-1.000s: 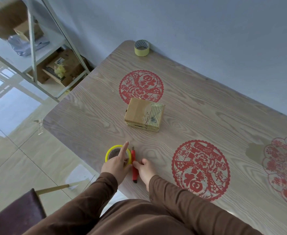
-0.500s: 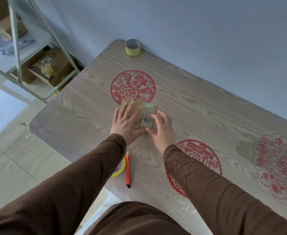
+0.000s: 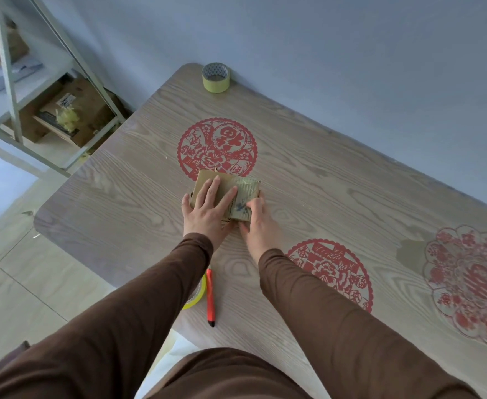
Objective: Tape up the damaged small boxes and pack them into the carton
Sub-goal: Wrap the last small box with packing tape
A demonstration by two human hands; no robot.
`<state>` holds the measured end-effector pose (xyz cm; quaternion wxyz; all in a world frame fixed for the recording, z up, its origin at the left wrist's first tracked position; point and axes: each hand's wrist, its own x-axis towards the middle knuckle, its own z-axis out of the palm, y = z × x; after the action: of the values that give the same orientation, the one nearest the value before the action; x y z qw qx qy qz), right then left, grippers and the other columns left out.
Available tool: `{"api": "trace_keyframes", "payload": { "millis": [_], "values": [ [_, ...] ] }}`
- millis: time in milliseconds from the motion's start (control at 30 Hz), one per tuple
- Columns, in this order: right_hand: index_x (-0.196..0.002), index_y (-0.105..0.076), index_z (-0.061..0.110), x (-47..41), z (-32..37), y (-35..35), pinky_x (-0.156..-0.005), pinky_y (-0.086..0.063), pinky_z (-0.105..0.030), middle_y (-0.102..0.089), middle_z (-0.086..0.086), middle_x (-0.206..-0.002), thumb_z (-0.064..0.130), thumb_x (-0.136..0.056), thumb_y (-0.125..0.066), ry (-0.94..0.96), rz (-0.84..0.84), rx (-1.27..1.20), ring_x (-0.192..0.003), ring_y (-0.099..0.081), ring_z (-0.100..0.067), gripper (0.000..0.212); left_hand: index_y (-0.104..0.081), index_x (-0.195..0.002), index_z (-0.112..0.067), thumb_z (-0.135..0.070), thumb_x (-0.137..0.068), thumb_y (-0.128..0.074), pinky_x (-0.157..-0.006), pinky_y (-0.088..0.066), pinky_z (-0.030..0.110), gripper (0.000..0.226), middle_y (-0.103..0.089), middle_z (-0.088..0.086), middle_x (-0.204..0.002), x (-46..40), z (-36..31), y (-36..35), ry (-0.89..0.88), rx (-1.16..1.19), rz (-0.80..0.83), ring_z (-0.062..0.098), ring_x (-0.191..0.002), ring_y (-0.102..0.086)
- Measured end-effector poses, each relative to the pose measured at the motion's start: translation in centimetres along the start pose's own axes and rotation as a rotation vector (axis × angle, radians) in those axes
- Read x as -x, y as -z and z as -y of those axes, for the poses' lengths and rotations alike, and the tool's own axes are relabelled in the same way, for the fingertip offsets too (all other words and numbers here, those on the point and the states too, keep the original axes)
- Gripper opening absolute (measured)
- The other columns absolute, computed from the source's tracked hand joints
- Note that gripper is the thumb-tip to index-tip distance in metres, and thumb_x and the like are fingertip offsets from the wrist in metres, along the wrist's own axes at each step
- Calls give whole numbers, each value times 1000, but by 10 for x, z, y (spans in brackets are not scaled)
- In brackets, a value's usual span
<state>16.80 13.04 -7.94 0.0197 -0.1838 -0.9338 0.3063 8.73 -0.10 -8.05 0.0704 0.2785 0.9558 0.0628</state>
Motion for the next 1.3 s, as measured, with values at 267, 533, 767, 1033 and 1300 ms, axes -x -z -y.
{"api": "trace_keyframes", "payload": {
  "millis": [267,533,767,1033,1300],
  "values": [
    [-121,-39,21,46,-42,28,-68,-56,-32,-49,-12,-147,14,-88,-73,27,-15,2,-92,-69,-22,48,-28,-155,-41,-26,-81,-69,-115,-26,42,86,-21,-7,-166,32,-22,1,-126,134,9,15,-153,-17],
    [-159,-13,24,80,-83,60,-110,-39,-27,2,-2,-169,51,-89,-69,127,127,57,-149,-30,-21,94,-25,-158,-37,-55,-95,-45,-125,-7,41,68,-12,-11,-167,56,-21,-5,-254,291,-1,7,-155,-3],
    [-157,18,8,42,-68,57,-126,2,-44,26,-10,-164,80,-89,-31,345,261,590,-151,26,-22,111,-7,-161,-15,-61,-100,-29,-126,-1,38,79,2,4,-168,20,-28,-9,-445,39,34,17,-155,8],
    [-158,8,2,35,-74,40,-127,1,-43,18,-14,-166,65,-100,-28,383,218,665,-153,21,-25,93,-16,-160,-11,-57,-101,-29,-126,-7,39,76,-9,9,-167,15,-33,-24,-454,-18,-16,21,-156,-4],
    [-157,16,8,31,-69,51,-126,3,-42,26,-8,-164,73,-95,-22,315,398,593,-150,29,-19,98,-10,-161,-16,-63,-100,-25,-126,-5,40,78,-3,5,-169,12,-33,-20,-452,10,87,18,-156,5]
  ]
}}
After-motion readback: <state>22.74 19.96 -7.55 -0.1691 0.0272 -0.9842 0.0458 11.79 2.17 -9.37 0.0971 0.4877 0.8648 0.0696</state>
